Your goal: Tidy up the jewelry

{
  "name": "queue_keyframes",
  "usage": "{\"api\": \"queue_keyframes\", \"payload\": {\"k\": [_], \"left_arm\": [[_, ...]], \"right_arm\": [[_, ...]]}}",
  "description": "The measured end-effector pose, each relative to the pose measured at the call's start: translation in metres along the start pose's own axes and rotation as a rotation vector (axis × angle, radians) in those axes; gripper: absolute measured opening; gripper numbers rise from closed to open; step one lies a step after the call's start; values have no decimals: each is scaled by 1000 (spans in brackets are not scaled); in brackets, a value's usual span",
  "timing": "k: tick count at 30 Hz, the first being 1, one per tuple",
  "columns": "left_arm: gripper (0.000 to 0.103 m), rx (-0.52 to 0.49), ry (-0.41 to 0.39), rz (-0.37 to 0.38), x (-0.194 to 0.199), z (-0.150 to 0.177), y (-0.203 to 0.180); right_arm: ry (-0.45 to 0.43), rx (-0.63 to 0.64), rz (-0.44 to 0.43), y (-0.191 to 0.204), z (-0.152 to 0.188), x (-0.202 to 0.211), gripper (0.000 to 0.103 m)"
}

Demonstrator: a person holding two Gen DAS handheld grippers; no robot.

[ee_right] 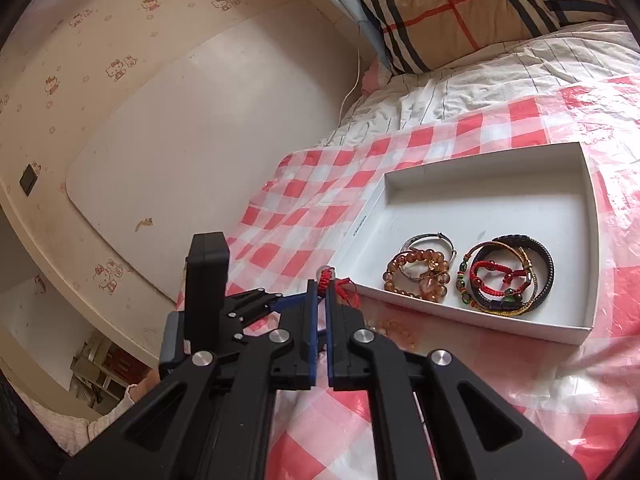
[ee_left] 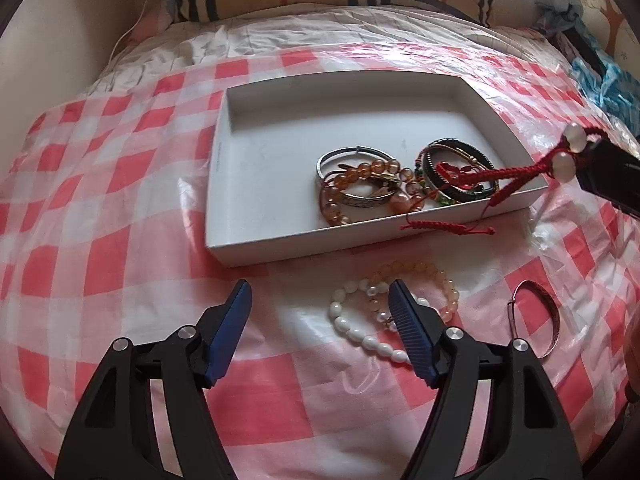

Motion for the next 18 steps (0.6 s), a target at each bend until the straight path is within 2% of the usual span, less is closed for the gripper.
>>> {"api": "queue_keyframes", "payload": {"k": [9,15,18], "left_arm": [[71,-78,3,-44,-31,-10,-32],[70,-137,33,9,-35,-3,-49],[50,-146,52,65,-31,2,-56]], "right_arm": [[-16,-28,9,-11,-2,6,4],[-28,-51,14,-19,-4,11,4],[-37,-52,13,-18,-5,13,4]]}}
Point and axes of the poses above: each gripper's, at about its wrist camera, not at the fingertips, and x roughly against the way its jaws point, y to its left, z to its underside, the point moved 4 cm from there along -x, roughly the way its jaws point, and after that the axes turned 4 degrees about x, right-handed, at the moved point
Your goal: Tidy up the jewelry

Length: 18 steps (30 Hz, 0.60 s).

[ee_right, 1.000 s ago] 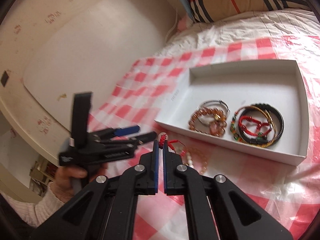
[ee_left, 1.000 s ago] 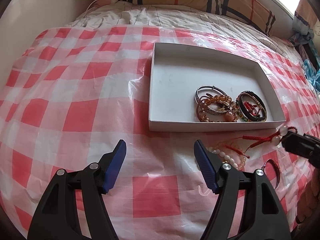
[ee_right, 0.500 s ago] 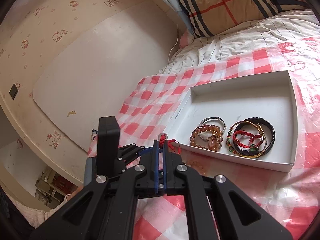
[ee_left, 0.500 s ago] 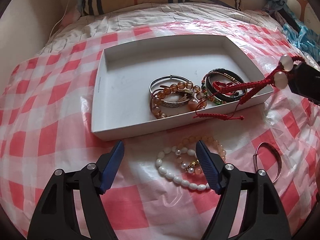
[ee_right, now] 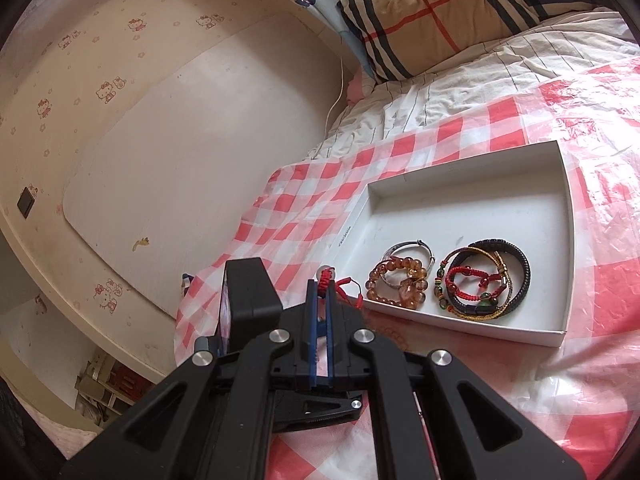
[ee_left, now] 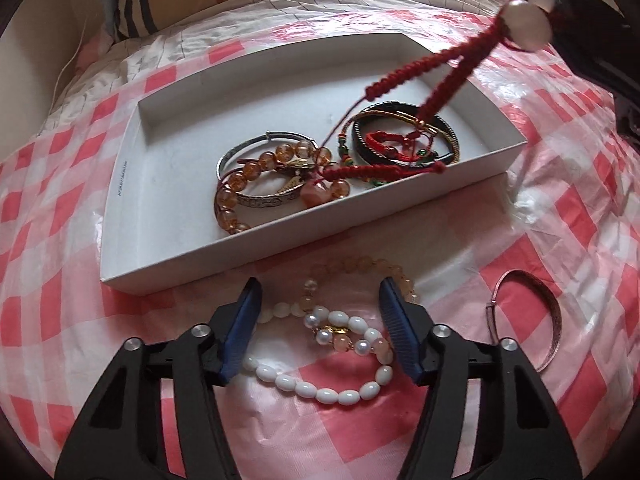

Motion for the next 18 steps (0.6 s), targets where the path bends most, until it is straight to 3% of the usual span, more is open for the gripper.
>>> {"api": "queue_keyframes", "payload": {"k": [2,7,18], "left_arm": [[30,-5,7,25,3,2,-5],[10,22,14,70,8,3,-5],[7,104,-67,204,39,-3,0]], "right_arm": [[0,0,0,1,1,0,4],[-2,-4,3,-1,0,0,4],[-17,-2,0,-2,-2,2,4]]}}
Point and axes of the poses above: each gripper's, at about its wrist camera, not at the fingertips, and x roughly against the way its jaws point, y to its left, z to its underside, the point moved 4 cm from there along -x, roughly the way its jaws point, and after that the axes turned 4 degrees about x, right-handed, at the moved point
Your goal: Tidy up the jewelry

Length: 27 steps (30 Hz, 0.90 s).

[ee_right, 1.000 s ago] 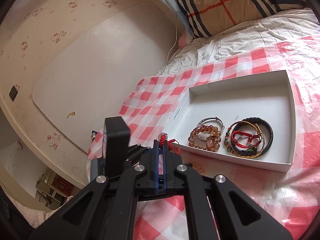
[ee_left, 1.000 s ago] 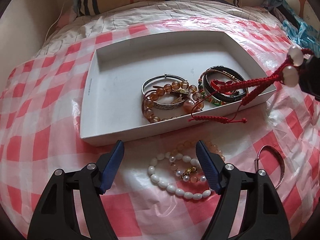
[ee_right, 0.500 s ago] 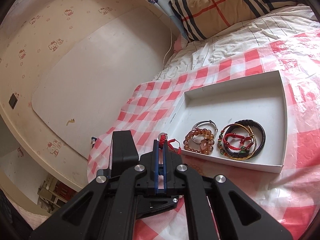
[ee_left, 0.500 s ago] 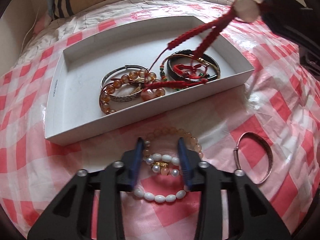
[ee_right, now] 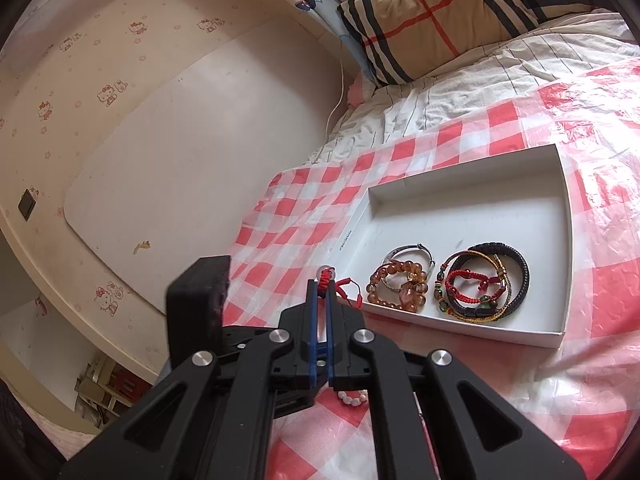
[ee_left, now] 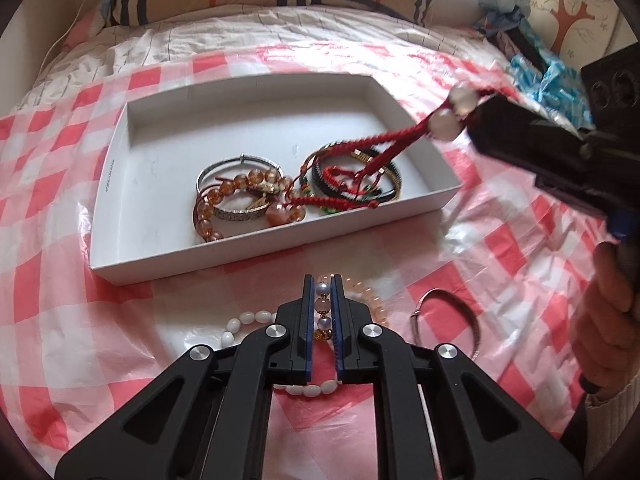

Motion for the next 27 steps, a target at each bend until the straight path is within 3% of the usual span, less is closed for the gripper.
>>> {"api": "queue_keyframes", "payload": {"k": [4,16,27], "left_arm": [[7,13,-67,16,20,-5,-1],[7,109,-242,-58,63,-25,23],[7,126,-317,-120,74,-33,23]], "right_arm": [[-19,1,-2,1,-1,4,4],[-35,11,11,4,-3,8,4],[-34,15,13,3,-3,8,4]]}}
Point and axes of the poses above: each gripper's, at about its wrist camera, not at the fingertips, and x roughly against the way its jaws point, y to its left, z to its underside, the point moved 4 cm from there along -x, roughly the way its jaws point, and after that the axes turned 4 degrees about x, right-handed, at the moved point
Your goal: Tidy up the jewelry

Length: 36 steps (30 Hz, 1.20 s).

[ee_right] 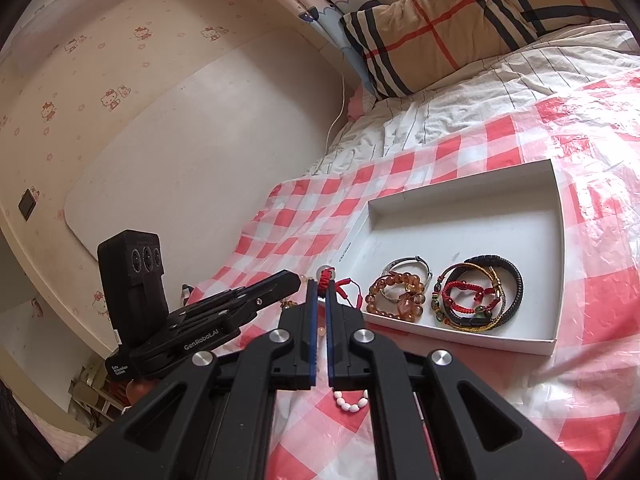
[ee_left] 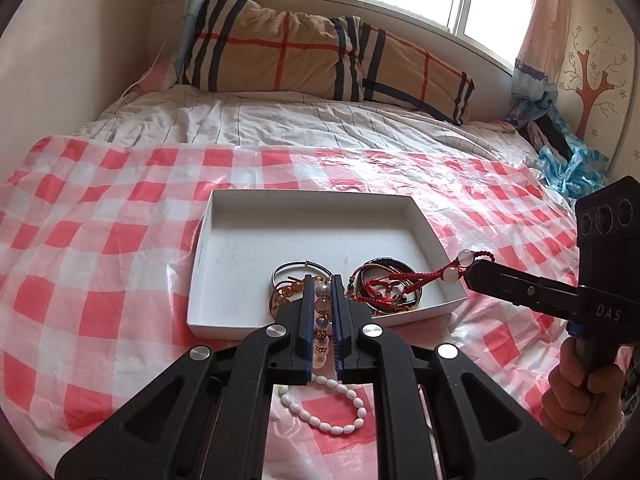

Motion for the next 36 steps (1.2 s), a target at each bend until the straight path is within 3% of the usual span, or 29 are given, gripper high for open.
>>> {"api": "queue_keyframes", "payload": {"k": [13,28,36], "left_arm": [[7,-43,-36,-30,1,0,-14],[7,-41,-61,-13,-5,-5,-22],[7,56,-81,51,-22,-20,-18]], "right_arm": [[5,2,3,0,-1,-1,4],[-9,-13,11,-7,-2,0,4],[-24,-57,26,-22,-5,-4,4]]}}
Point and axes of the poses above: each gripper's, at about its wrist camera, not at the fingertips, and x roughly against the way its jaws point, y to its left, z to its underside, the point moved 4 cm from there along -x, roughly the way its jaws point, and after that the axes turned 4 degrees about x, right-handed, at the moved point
